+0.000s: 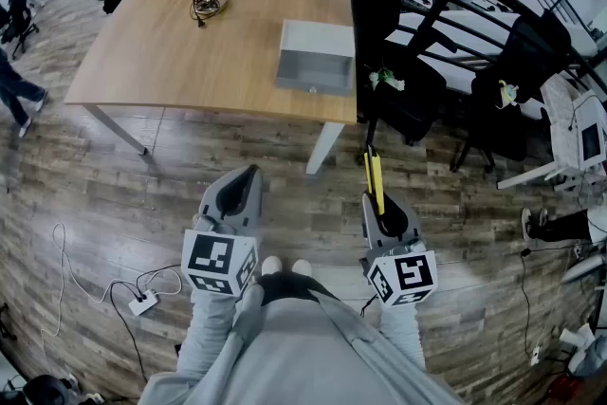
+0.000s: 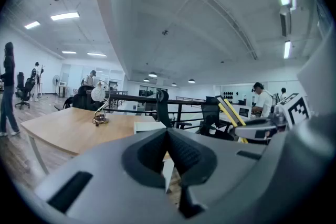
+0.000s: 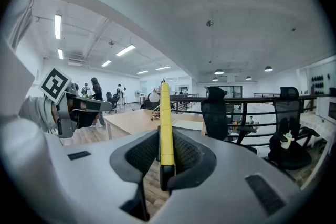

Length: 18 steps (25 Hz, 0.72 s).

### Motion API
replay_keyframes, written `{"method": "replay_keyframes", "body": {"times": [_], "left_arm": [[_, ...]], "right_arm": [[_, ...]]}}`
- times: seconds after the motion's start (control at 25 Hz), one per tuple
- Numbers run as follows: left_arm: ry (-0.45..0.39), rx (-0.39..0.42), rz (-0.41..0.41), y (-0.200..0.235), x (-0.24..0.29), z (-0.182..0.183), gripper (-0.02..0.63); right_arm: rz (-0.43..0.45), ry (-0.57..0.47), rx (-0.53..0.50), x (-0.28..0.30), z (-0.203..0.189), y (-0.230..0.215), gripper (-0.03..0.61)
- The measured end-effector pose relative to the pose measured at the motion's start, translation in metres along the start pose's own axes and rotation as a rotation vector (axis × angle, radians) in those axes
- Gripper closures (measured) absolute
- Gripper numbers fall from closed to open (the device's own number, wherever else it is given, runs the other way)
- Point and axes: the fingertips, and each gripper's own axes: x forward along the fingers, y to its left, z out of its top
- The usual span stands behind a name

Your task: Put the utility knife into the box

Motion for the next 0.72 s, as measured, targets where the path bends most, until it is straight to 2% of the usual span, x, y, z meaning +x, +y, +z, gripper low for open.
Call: {"method": "replay_keyframes", "body": {"times": [0.28,0.72], "left_arm": [[0.002,0.016,0.005,-0.028,-0.002,0.002,0.595],[-0.013,0.029,0.049,-0.048,-0.007,0.000,0.595]], "right_arm": [[-0.015,-0.017,0.028,-0.027,0.000,-0.023,0.493],[0.025,-0.044,0.051,-0.038,-0.004,-0.037,0.493]]}}
